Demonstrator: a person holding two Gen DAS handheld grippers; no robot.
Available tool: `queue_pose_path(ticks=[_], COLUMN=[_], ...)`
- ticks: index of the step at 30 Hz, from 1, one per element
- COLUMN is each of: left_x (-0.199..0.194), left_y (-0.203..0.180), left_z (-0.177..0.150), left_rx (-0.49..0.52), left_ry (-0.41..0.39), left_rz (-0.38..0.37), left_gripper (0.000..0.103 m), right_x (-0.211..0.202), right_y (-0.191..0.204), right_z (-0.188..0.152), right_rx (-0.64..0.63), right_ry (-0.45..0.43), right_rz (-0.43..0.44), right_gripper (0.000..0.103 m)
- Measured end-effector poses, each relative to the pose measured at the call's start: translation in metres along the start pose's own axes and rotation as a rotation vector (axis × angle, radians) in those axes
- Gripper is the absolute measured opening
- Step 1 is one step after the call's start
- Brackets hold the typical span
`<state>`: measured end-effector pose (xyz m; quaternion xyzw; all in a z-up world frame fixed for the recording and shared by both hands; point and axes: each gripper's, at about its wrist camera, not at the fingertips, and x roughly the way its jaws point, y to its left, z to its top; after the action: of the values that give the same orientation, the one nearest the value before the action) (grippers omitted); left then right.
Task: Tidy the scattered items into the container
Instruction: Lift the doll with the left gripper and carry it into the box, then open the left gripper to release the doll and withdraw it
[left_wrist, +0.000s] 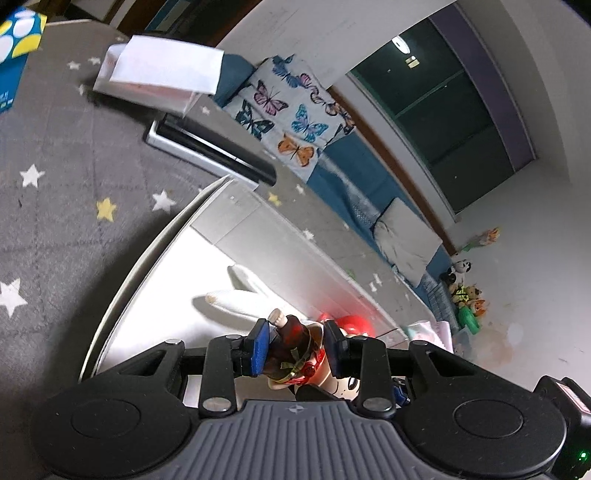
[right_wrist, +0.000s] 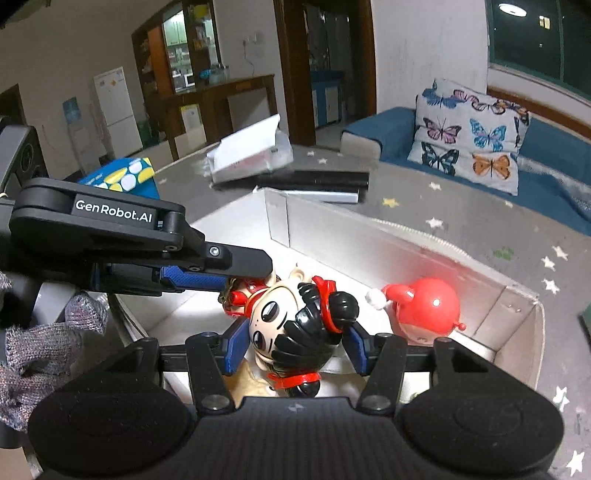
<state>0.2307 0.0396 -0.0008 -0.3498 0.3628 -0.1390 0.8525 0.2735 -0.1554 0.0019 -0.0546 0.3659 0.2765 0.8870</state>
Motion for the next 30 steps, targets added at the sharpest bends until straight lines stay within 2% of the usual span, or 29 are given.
queue_pose_path(ticks=[5,11,18,20,22,25,27,30], left_x=[0.003,0.005,0.001,-0.003,-0.007,-0.016,-0.023,-0.036], left_y=[-0.004,-0.012,-0.016,-0.019,-0.022,-0.028,-0.033,-0.040], left_z=[-0.001,-0.006,-0.009,-0.010,-0.011,-0.014,-0.018,-0.024], left_rx=[0.024,0.099,0.122,0.139,0.157,0.195,0.227,0.263], left_ry=[-0.001,-0.004,-0.010,-0.015,-0.024,-0.043,-0.059,-0.084], left_rz=[0.026,0.095,0.109,0.114,0.115,0.125,0.131,0.134], left_gripper=[0.034,0.034,0.034,0.034,0.034,0.034,0.034,0.034], right_x=[0.002,0.002,-0.001,-0.002,-0.005,-0.014,-0.020,-0.034], right_y=[0.002,0.003,0.004,0.005,0.006,0.008,0.010,0.015], right_z=[-0.002,-0.004,-0.005,-0.006,-0.007,-0.008,-0.009,-0.013], right_rx=[-0.001,0.002,-0.002,0.000,0.000,0.003,-0.004,-0.010], right_ry=[0.007,0.022,0.021,0.016,0.003,-0.018,-0.035,-0.067], right_rz=[-0.003,-0.007,-0.011,-0.019,-0.026,-0.030,-0.038,-0.059], right_gripper=[0.055,0.055,0.058,0.072,0.072,0.085,0.086,0.094])
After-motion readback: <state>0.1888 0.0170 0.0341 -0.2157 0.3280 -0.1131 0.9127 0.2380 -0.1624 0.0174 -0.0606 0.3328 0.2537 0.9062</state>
